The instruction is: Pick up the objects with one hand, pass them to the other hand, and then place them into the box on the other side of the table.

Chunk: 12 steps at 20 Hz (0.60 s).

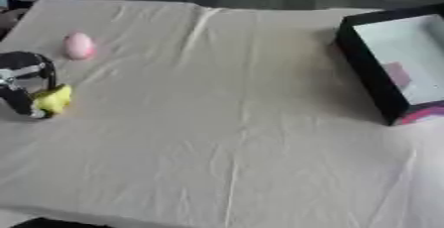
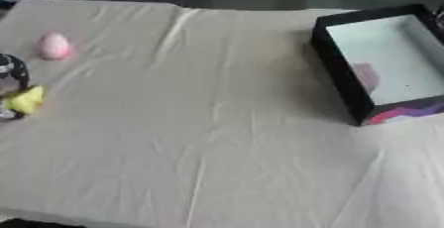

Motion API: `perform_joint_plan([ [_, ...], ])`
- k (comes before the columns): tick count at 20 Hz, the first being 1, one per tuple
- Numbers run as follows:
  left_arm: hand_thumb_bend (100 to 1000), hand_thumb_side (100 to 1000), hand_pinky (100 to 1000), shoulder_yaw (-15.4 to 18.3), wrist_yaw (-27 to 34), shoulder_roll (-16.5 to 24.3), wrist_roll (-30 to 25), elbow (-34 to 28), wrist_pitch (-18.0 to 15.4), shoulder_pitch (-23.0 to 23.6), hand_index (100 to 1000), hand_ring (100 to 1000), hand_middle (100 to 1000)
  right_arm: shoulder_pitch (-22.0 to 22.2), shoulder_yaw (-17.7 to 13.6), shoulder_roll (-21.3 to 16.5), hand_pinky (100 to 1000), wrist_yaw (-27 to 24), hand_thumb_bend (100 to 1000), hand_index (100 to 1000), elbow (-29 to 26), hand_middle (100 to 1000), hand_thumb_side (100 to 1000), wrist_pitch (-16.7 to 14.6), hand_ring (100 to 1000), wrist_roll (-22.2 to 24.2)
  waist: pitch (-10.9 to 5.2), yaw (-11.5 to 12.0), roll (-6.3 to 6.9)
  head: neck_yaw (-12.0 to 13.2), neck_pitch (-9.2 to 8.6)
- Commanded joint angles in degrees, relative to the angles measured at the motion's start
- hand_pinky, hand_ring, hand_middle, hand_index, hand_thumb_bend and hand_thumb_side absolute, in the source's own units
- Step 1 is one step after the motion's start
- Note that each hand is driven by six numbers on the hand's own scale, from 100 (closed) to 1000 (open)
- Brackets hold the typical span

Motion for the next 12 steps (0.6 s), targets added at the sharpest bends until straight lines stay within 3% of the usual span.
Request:
perform_joint_plan([
  [1,514,100,732,1.19,1.00,2.48,0.93,-2.69,0.18,-0.45,453,736,656,-0.89,-0.73,-1.64,1000,-0.15,100,968,-1.16,875,779,-0.14,906,-0.04,-1.60,0.09,0.34,-0.07,-0.08],
  [12,470,100,719,3.62,4.61,3.48,4.26,-12.31,2.35,0.00,445,706,621,-0.75,-0.88,-2.05,1000,-0.46,100,964,-2.06,872,779,-0.02,905,-0.21,-1.65,0.27,0.18,-1.14,-0.08],
])
